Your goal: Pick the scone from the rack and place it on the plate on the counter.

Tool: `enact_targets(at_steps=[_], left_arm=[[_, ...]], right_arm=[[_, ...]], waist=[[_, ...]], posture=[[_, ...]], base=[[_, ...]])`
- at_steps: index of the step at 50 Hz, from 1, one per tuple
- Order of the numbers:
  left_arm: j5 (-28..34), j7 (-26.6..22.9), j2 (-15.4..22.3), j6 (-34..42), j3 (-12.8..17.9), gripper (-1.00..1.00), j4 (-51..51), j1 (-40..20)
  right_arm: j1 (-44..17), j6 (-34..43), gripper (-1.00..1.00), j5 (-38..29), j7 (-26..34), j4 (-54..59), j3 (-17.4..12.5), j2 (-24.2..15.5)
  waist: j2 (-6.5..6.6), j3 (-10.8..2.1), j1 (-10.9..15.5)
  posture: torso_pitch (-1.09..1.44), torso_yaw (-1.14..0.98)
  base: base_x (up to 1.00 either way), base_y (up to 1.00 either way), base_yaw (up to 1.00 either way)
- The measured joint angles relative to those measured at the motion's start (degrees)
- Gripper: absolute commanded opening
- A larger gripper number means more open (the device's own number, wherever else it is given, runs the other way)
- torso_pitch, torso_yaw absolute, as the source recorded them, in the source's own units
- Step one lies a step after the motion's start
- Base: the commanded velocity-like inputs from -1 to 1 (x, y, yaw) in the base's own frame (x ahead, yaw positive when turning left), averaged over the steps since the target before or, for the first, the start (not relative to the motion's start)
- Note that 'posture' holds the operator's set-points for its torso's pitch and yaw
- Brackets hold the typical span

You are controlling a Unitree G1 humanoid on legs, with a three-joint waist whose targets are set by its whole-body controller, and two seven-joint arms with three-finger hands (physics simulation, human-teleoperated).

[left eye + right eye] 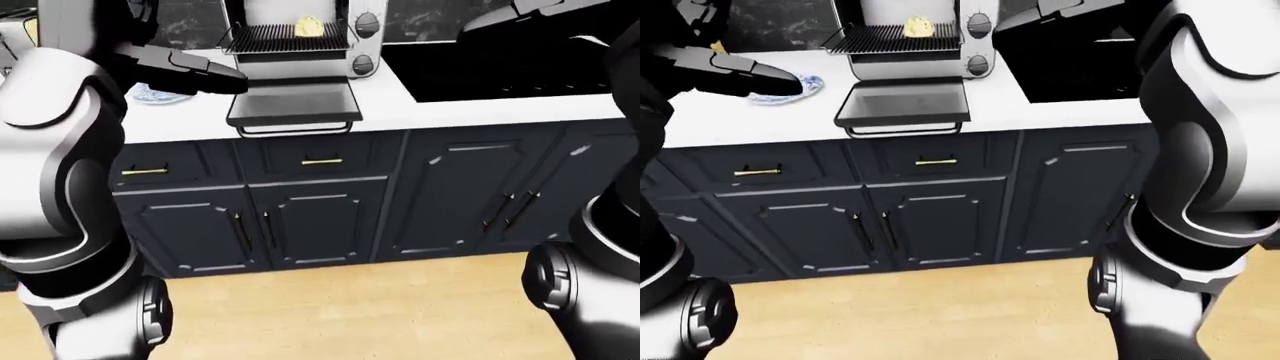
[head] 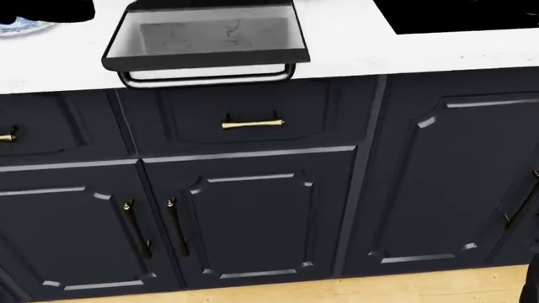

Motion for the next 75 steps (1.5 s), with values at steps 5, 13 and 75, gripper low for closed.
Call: enact_targets(at_steps=[5, 13, 75], left_arm=[[0.2, 0.3, 0.9, -0.3, 0.9, 1.0, -1.8, -0.9], [0.4, 0.7, 0.6, 0.7, 1.1, 1.0, -1.1, 0.3], [1.0, 0.5, 1.7, 0.9, 1.3, 1.0, -1.9, -0.5]], right_arm=[[-0.6, -0.7, 1.0, 0.1, 0.0, -1.0, -0.4, -0.2], [0.3, 1.2, 1.0, 0.4, 0.4, 0.3, 0.9, 0.5], [0.8, 1.6, 1.0, 2.3, -2.0, -3.2, -0.8, -0.8]], waist=[[4.84, 0.46, -0.9], [5.33, 1.02, 0.7], [1.67, 1.5, 0.9]], posture=[[0.0, 0.0], [0.0, 0.0], [0.0, 0.0]], base=[[0.36, 0.58, 0.0], [0.26, 0.49, 0.0], [0.05, 0.02, 0.0]])
